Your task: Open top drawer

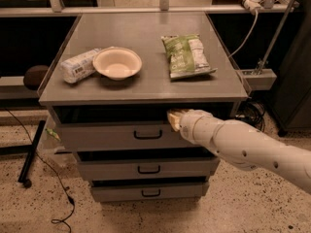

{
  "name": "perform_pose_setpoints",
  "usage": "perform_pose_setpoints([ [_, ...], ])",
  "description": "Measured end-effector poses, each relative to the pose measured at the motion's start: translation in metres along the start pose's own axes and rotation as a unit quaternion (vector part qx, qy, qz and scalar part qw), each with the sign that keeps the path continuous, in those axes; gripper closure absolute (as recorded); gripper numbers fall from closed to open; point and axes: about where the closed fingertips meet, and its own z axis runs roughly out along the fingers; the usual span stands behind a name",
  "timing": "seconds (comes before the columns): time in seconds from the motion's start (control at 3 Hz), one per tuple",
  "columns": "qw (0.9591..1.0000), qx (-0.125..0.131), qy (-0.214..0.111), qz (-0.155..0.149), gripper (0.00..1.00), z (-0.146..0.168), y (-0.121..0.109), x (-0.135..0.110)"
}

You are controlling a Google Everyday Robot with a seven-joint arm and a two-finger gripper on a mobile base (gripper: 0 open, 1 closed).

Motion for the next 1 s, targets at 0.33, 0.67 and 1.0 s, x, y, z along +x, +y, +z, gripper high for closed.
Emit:
perform_pose_setpoints([
  [0.33, 0.9998, 0.009, -0.018, 0.005, 1.00, 0.014, -0.009, -0.007],
  [0.67, 0.9997, 0.010, -0.017, 0.011, 1.00, 0.029, -0.016, -0.006],
  [1.0, 0.9997, 0.010, -0.002, 0.021, 1.00, 0.039, -0.022, 0.004],
])
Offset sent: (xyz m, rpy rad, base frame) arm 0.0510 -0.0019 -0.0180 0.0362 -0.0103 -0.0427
